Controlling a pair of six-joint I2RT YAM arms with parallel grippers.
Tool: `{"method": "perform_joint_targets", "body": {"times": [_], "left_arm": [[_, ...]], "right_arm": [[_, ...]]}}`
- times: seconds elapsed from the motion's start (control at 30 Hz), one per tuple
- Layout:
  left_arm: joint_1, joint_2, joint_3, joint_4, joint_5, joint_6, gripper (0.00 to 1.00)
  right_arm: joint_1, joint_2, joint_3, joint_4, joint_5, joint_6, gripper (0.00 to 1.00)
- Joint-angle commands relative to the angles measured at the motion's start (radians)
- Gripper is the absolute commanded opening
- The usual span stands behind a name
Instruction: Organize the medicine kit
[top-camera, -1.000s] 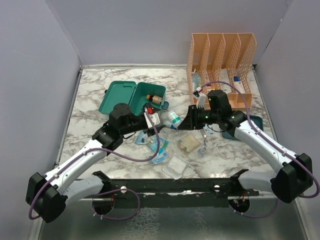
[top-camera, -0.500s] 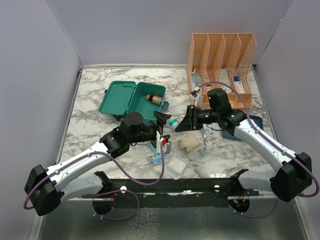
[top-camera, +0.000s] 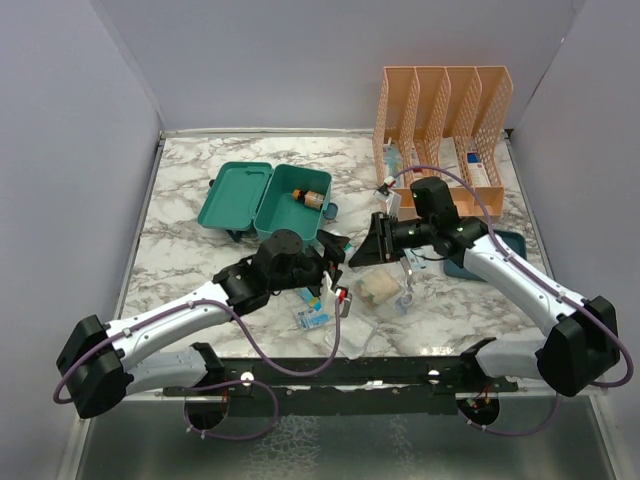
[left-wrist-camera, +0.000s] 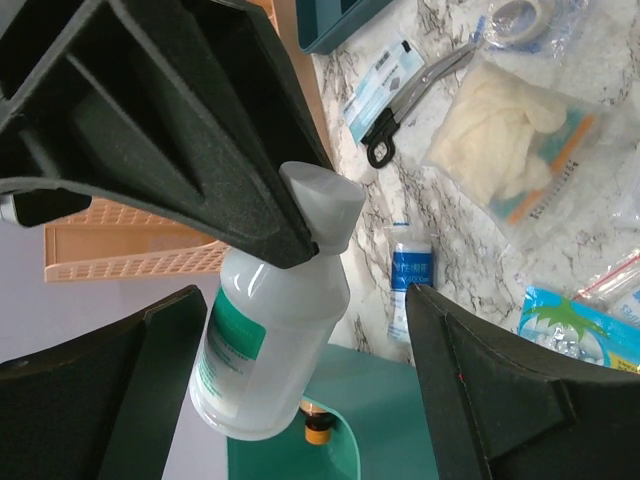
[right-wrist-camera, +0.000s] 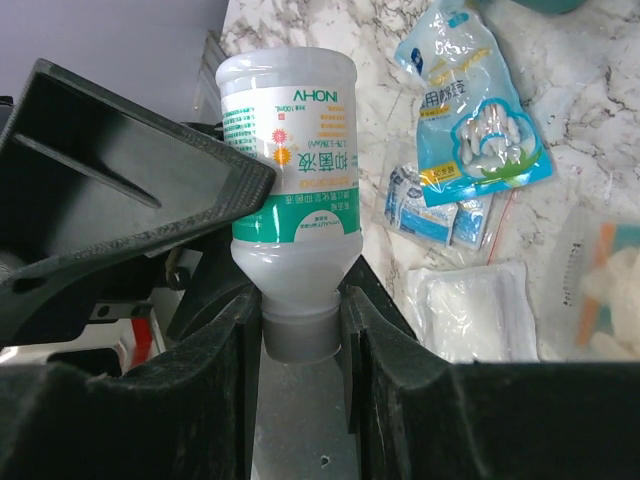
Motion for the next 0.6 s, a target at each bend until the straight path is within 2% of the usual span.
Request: {"method": "perform_joint_targets", "body": {"times": [0.0, 0.2, 0.43, 0.53, 0.57], "left_arm": [[-0.019, 0.017, -0.016, -0.027, -0.062, 0.058, 0.8], [-0.031, 0.03, -0.022, -0.036, -0.106, 0.097, 0.67], [-0.046, 0.052, -0.012, -0.044, -0.095, 0.093, 0.43], [-0.047, 0.053, -0.005, -0.049, -0.085, 0.081, 0.33], [-0.047, 0.053, 0.0, -0.053, -0.078, 0.067, 0.32]], "right_arm": [[0.0, 0.008, 0.023, 0.009, -0.073, 0.006, 0.07], [0.0, 0.008, 0.03, -0.009, -0.078, -0.002, 0.07], [0.0, 0.005, 0.058, -0.071, -0.058, -0.038, 0.08], [0.0, -0.006, 0.063, -0.064, -0.055, -0.026, 0.13], [0.0, -0.01, 0.062, -0.058, -0.054, -0.022, 0.18]]}}
